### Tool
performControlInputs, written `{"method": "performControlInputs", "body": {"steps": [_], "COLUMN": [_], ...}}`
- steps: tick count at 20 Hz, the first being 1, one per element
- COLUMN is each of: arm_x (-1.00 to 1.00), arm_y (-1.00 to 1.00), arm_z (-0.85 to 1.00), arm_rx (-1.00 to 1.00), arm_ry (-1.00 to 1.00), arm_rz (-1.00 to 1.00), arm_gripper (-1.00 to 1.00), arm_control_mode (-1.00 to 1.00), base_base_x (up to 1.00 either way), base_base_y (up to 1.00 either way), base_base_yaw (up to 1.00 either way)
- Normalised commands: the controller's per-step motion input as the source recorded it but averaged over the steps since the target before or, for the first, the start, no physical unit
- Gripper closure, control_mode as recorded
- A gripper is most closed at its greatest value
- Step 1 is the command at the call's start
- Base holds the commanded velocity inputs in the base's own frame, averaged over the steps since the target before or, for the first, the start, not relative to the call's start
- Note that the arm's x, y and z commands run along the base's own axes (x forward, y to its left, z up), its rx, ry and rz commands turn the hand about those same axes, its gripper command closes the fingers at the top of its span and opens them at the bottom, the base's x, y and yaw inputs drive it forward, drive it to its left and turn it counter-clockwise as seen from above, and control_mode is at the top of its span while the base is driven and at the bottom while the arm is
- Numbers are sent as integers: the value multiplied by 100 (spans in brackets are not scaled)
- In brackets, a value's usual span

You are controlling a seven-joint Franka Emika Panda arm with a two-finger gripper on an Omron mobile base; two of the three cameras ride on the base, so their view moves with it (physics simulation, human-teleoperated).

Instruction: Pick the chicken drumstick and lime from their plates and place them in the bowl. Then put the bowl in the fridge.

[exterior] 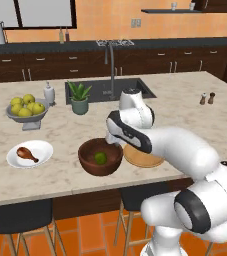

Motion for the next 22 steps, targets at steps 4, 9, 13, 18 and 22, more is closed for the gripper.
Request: {"method": "performControlInputs", "body": {"steps": [4, 9, 13, 18, 22], "arm_x": [-32, -83, -90, -78, 0], "arm_y": [-99, -71, -22, -3, 0], "arm_z": [34, 58, 14, 2, 0], "arm_rx": [5, 6, 2, 2, 0], "arm_ry": [-3, -6, -5, -23, 0], "arm_rz": [-43, -31, 8, 15, 0], "arm_gripper": [-100, -100, -100, -100, -100], "arm_control_mode": [-100, -100, -100, -100, -100], "base_base_x": [0, 0, 0, 0, 0], "base_base_y": [0, 0, 0, 0, 0], "base_base_yaw": [0, 0, 0, 0, 0]}}
